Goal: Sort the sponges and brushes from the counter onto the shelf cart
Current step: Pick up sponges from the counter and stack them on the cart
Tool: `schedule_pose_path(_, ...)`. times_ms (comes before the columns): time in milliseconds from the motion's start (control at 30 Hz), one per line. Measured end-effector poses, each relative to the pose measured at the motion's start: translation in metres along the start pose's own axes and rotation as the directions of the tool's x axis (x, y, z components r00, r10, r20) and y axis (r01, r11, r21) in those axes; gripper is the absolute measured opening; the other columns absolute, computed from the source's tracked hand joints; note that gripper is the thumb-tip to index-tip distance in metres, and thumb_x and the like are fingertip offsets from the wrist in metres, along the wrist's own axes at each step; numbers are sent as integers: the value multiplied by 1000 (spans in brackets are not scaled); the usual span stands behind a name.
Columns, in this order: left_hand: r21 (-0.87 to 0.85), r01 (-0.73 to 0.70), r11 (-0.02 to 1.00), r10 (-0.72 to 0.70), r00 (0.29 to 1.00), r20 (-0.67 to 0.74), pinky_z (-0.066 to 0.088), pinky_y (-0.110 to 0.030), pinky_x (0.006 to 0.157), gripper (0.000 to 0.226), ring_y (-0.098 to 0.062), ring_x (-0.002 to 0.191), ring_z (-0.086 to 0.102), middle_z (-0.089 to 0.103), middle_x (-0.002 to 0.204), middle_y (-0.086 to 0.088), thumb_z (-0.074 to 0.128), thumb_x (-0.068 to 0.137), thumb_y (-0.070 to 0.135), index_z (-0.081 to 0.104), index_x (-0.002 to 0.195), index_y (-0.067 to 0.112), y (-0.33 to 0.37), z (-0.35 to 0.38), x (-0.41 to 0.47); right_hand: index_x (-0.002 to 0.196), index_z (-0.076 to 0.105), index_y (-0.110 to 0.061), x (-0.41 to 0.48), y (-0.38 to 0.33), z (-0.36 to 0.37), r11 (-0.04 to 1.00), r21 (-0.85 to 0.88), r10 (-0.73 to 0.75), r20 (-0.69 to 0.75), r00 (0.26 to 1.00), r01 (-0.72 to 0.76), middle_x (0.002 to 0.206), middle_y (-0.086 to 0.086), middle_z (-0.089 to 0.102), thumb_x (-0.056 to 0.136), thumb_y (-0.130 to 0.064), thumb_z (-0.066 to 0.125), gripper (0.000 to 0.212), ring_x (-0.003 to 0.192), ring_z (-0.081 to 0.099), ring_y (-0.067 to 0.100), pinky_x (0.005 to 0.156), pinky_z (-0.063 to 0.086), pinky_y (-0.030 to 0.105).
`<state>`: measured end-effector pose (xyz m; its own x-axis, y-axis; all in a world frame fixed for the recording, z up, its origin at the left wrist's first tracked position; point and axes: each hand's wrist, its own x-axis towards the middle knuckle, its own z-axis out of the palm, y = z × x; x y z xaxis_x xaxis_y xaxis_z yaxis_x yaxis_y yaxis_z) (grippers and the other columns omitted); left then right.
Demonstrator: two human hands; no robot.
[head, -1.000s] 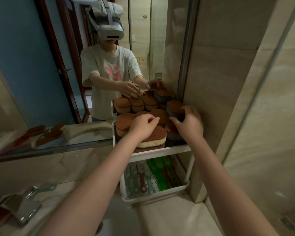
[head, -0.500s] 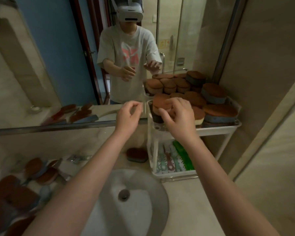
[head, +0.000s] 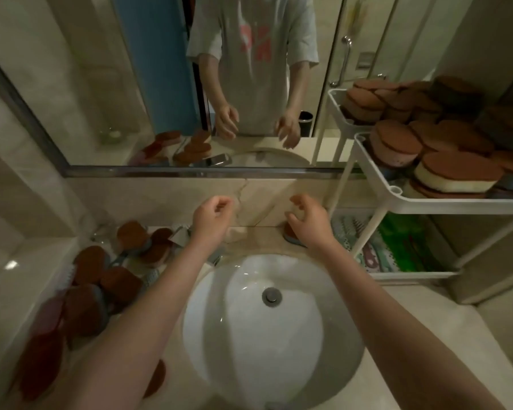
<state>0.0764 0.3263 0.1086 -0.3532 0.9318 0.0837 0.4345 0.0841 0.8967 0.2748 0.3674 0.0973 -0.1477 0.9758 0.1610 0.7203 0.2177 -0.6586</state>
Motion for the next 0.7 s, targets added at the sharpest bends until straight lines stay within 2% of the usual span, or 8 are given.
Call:
schedule_pose_path(100,-6,17,1000,-17,999,46,43,-19,73,14,-12,90,58,63,97,1,55,92,22,63,100,13,-14,11,-2,129,51,-10,7,25,16,986,-59,161,109,981,-155,128,10,56,90,-20,59,41,114,55,25,92,42,31)
schedule_pose_path(200,30,5,1000,-7,997,75,38,-13,75,19,-9,91,55,64,101,-1,56,91,18,65,104,7,-18,25,4,124,51,-9,21,54,25,952,-247,232,207,950,-179,127,15,54,89,-22,58,38,112,53,30,92,44,33)
schedule_pose_path(300,50,41,998,-43,998,48,39,-10,69,18,-8,89,54,62,99,0,56,91,16,65,103,7,-23,36,14,142,30,-11,34,75,36,937,-259,292,222,930,-232,148,18,29,90,-36,59,64,131,38,33,107,37,39)
schedule_pose_path(333,55,50,997,-52,998,40,38,-5,65,17,-9,89,53,62,98,0,56,91,15,65,103,6,-25,40,17,146,22,-12,40,84,41,936,-270,287,209,935,-227,152,18,21,90,-41,59,73,136,30,35,112,32,41)
schedule_pose_path(400,77,58,995,-63,996,56,35,3,63,17,-10,89,53,62,98,-2,56,91,12,65,102,3,-29,51,20,146,23,-11,49,100,51,912,-382,262,259,930,-150,151,19,21,90,-41,57,72,136,29,36,112,31,42)
schedule_pose_path(533,99,107,989,-119,985,125,38,-10,70,17,-16,94,57,66,105,-9,56,90,10,64,103,1,-36,78,22,141,34,-16,65,125,67,853,-522,265,407,874,-16,144,14,33,87,-37,59,64,131,34,36,106,38,43)
schedule_pose_path(600,102,142,985,-157,974,161,39,-18,80,18,-20,101,59,66,109,-9,56,90,13,63,104,4,-40,90,23,142,31,-16,67,134,73,851,-525,238,409,881,14,144,15,32,87,-30,61,65,131,33,37,105,37,44)
schedule_pose_path(700,107,205,973,-221,961,165,41,-24,85,18,-19,103,59,65,110,-7,56,90,17,63,104,8,-43,102,23,141,30,-17,69,143,78,853,-520,190,390,901,45,145,17,29,87,-24,60,62,129,35,40,105,38,44)
